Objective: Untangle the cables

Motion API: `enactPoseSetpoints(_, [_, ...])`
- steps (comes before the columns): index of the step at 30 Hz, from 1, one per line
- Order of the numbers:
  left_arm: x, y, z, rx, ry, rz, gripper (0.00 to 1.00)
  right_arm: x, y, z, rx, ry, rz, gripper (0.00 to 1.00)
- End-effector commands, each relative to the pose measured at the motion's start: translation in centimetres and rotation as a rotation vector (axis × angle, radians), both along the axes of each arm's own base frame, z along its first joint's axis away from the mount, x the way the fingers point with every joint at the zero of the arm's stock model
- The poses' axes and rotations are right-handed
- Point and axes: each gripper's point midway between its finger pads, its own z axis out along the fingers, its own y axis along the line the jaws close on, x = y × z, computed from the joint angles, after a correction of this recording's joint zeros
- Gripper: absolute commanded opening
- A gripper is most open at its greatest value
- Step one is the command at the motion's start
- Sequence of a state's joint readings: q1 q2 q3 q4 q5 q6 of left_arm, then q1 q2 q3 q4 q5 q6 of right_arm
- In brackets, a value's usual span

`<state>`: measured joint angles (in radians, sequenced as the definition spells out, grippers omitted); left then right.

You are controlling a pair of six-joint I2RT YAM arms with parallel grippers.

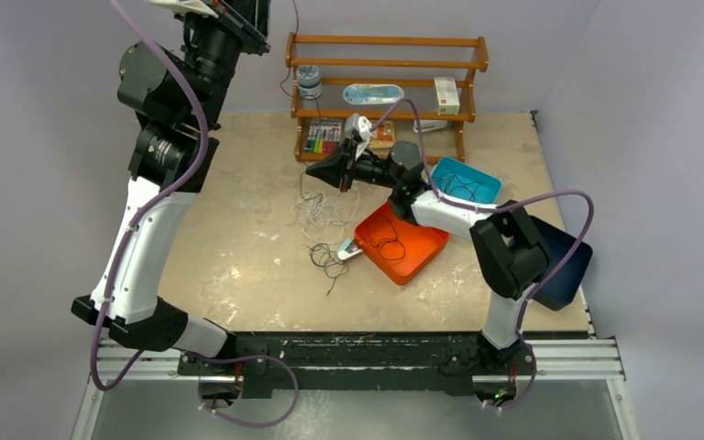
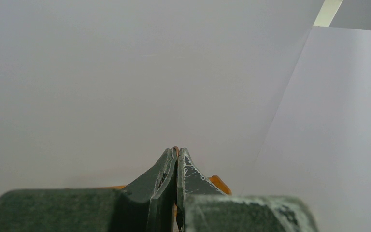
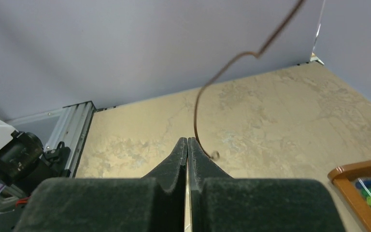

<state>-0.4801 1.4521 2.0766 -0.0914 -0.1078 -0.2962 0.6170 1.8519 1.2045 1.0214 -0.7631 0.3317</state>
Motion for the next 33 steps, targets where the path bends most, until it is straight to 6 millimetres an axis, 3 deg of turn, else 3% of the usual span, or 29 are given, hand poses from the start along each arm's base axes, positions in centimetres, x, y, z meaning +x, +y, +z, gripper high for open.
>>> enactPoseSetpoints(1, [-2.0, 0.8, 2.0, -0.032, -0.064, -0.010, 0.00, -1.0, -1.1, 3.5, 0.046, -0.086, -0.044, 0.00])
enactPoseSetpoints(3, [-2.0, 0.8, 2.1, -0.033, -0.066, -0.009, 0.00, -1.2, -1.6, 3.6, 0.045, -0.097, -0.066, 0.02])
enactPoseSetpoints(9, [-2.0, 0.8, 1.9, -0.029, -0.060, -0.007, 0.00, -1.2, -2.7, 4.0, 0.033, -0.148, -0.131, 0.54])
enactPoseSetpoints(14, [-2.1, 0.9, 1.9, -0.031, -0.061, -0.006, 0.00, -0.7, -2.2, 4.3, 0.023, -0.204, -0.121, 0.75])
enactPoseSetpoints(17, [-2.0, 0.9, 1.9, -0.029, -0.059, -0.005, 0.00, 0.2, -1.6, 4.8, 0.018, -0.226, -0.126, 0.79])
enactPoseSetpoints(24, [-2.1, 0.8, 1.9, -0.031, -0.060, -0.009, 0.00, 3.2, 0.4, 3.9, -0.005, -0.219, -0.129, 0.75])
enactPoseSetpoints(26, [-2.1, 0.8, 1.9, -0.030, -0.060, -0.010, 0.00, 3.9, 0.8, 3.4, -0.016, -0.210, -0.131, 0.64])
enactPoseSetpoints(29, [-2.0, 0.8, 1.8, -0.027, -0.057, -0.009, 0.00, 4.0, 1.0, 2.9, -0.023, -0.201, -0.125, 0.38])
enactPoseSetpoints(33, [-2.0, 0.8, 1.7, -0.026, -0.054, -0.006, 0.00, 3.7, 0.8, 2.5, -0.022, -0.190, -0.126, 0.16])
